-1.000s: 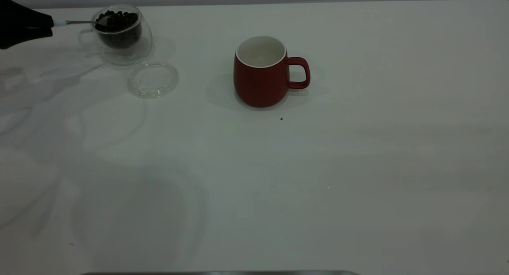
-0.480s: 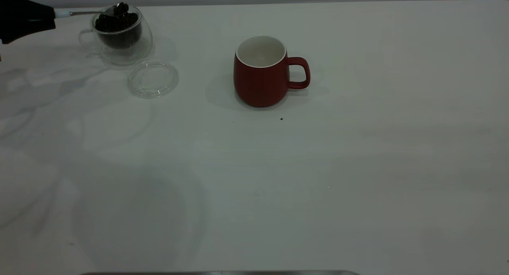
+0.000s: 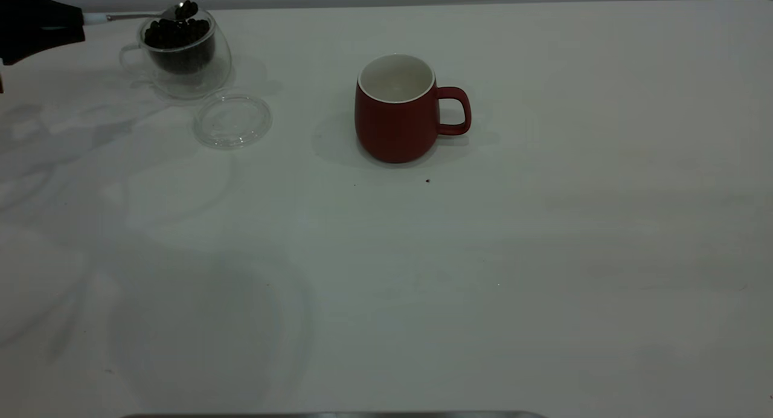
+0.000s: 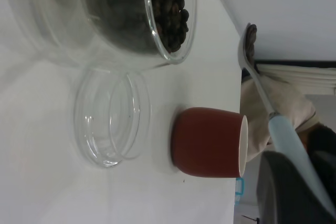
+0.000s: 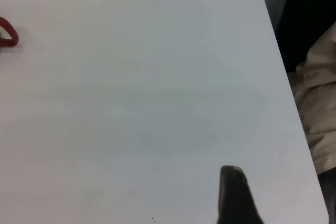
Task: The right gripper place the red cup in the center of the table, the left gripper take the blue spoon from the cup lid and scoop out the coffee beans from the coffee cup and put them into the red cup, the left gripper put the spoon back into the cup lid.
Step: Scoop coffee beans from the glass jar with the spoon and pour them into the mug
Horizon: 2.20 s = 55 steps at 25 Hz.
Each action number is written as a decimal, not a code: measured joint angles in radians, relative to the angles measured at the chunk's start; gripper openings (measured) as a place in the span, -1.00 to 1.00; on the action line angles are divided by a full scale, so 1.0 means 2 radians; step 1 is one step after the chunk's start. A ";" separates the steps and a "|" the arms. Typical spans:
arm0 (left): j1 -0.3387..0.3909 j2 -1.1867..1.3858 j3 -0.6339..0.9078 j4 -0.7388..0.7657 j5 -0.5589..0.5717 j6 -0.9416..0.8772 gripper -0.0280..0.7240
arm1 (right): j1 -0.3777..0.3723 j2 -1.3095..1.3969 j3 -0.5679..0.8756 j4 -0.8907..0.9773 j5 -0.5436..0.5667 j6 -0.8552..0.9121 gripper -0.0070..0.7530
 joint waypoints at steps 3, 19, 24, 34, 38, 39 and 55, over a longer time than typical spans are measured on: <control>-0.007 0.000 0.000 0.005 0.000 -0.004 -0.60 | 0.000 0.000 0.000 0.000 0.000 0.000 0.27; -0.098 0.000 0.000 0.008 0.002 -0.005 -0.60 | 0.000 0.000 0.000 0.000 0.000 0.000 0.27; -0.117 0.000 0.000 0.008 0.002 -0.006 -0.60 | 0.000 0.000 0.000 0.000 0.000 0.000 0.27; -0.171 0.000 0.000 0.008 0.002 -0.014 -0.60 | 0.000 0.000 0.000 0.000 0.000 0.000 0.27; -0.191 0.000 0.000 0.005 0.001 -0.018 -0.60 | 0.000 0.000 0.000 0.000 0.000 0.000 0.27; -0.195 0.000 0.000 0.003 0.001 -0.019 -0.60 | 0.000 0.000 0.000 0.000 0.000 0.000 0.27; -0.245 0.000 0.000 -0.018 -0.091 0.028 -0.60 | 0.000 0.000 0.000 0.000 0.000 0.000 0.27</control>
